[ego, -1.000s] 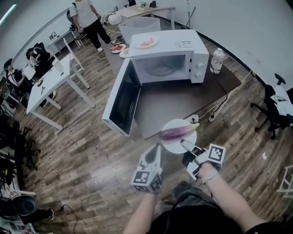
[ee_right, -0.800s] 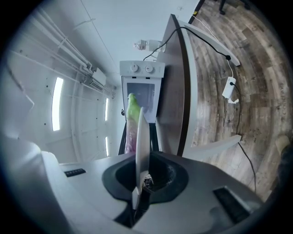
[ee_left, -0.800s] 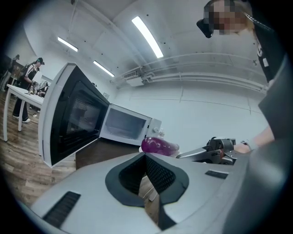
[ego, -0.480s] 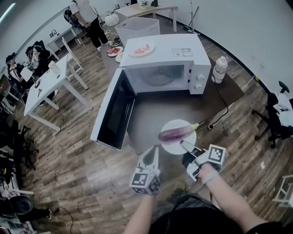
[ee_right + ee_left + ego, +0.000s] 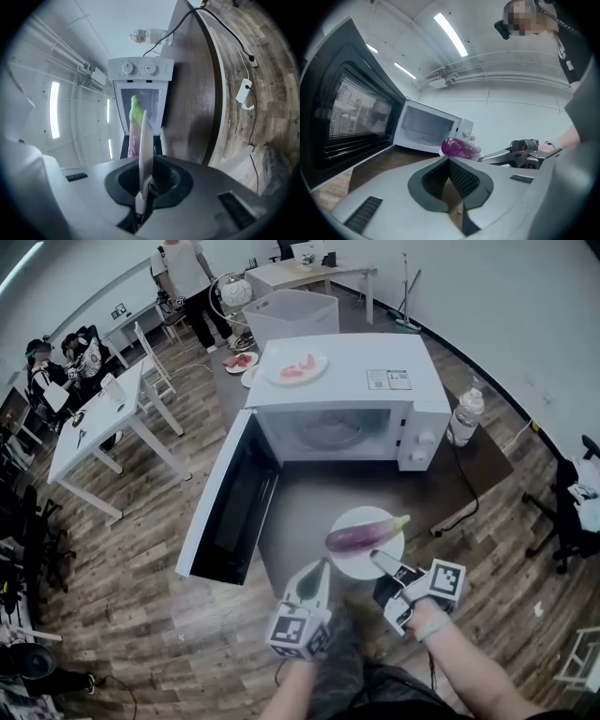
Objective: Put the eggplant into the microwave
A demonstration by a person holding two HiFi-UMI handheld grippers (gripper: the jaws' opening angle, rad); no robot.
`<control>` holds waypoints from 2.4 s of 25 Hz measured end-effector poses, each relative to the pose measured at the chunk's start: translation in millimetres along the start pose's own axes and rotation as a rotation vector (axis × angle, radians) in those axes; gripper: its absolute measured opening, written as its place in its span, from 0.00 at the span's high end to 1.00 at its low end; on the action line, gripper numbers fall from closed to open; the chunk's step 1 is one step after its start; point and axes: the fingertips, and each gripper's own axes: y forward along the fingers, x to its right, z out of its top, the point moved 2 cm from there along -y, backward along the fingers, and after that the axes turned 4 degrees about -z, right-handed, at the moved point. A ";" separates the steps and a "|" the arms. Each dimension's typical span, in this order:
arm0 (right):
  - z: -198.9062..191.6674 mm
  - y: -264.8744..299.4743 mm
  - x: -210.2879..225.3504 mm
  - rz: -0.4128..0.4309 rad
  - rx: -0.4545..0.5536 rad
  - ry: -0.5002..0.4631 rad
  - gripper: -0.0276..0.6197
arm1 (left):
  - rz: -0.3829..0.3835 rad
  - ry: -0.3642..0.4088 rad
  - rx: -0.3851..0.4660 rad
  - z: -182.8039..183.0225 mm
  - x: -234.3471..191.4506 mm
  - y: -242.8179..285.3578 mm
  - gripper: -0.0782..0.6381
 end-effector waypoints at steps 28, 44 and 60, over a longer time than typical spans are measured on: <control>87.5 124.9 0.8 0.039 0.031 -0.006 0.93 | -0.017 0.023 -0.018 13.8 -86.9 100.2 0.89; 127.9 178.8 -6.9 0.063 0.052 -0.005 0.93 | -0.055 0.016 -0.055 14.0 -94.0 148.9 0.89; 143.6 205.7 0.8 0.049 0.057 0.002 0.93 | -0.069 -0.031 -0.043 8.6 -100.8 179.2 0.89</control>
